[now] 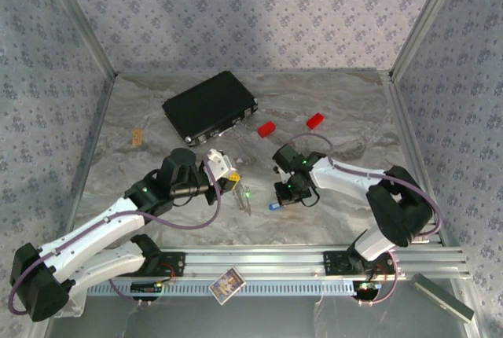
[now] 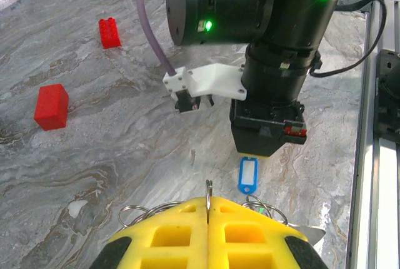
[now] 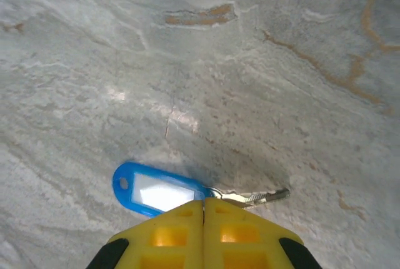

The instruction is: Put the keys on the keyring

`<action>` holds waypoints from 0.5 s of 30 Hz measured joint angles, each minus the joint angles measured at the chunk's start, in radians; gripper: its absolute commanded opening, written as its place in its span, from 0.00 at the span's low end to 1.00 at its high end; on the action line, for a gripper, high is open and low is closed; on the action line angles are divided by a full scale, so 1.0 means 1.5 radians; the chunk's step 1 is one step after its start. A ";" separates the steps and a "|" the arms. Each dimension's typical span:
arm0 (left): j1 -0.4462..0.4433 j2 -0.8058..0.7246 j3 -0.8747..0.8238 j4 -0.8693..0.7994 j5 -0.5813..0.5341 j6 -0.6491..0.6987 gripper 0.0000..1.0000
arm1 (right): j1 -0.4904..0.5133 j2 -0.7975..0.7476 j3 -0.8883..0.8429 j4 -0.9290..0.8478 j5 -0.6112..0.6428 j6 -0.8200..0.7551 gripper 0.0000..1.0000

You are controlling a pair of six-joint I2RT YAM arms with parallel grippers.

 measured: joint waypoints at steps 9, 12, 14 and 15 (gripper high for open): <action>0.000 0.000 -0.001 0.003 0.005 -0.008 0.00 | 0.061 -0.210 0.003 0.098 0.084 -0.171 0.00; 0.000 0.000 -0.001 0.003 0.011 -0.016 0.00 | 0.071 -0.241 0.004 0.154 0.086 -0.245 0.00; 0.000 0.000 -0.001 0.004 0.013 -0.023 0.00 | 0.071 -0.256 0.004 0.188 0.077 -0.289 0.00; 0.000 0.000 -0.001 0.004 0.015 -0.026 0.00 | 0.071 -0.264 0.004 0.207 0.067 -0.310 0.00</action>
